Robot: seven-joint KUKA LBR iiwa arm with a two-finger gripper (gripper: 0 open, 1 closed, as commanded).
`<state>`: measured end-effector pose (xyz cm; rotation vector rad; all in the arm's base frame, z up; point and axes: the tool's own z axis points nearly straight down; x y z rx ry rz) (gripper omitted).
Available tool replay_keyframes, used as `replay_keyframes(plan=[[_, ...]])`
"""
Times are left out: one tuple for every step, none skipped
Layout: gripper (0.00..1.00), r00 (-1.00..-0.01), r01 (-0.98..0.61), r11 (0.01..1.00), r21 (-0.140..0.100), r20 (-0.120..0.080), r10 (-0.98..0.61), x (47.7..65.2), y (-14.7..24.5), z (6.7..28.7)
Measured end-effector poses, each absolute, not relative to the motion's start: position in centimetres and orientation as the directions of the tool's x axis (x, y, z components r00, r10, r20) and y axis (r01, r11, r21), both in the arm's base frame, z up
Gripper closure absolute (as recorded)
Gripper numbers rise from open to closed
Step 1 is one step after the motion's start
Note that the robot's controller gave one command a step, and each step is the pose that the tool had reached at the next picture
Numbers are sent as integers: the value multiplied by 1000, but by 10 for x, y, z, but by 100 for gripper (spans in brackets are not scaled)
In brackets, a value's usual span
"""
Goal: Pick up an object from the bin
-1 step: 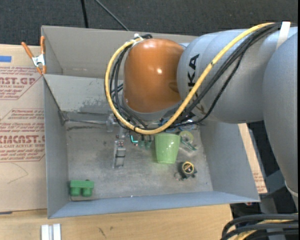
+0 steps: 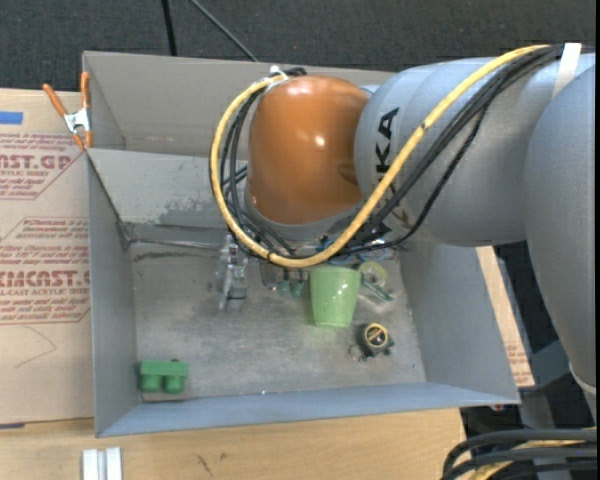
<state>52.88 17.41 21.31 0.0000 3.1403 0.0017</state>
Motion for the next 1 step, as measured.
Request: replay_keyframes(plan=[[0,-1000,0,1000,1,-1,0,529,174,213]])
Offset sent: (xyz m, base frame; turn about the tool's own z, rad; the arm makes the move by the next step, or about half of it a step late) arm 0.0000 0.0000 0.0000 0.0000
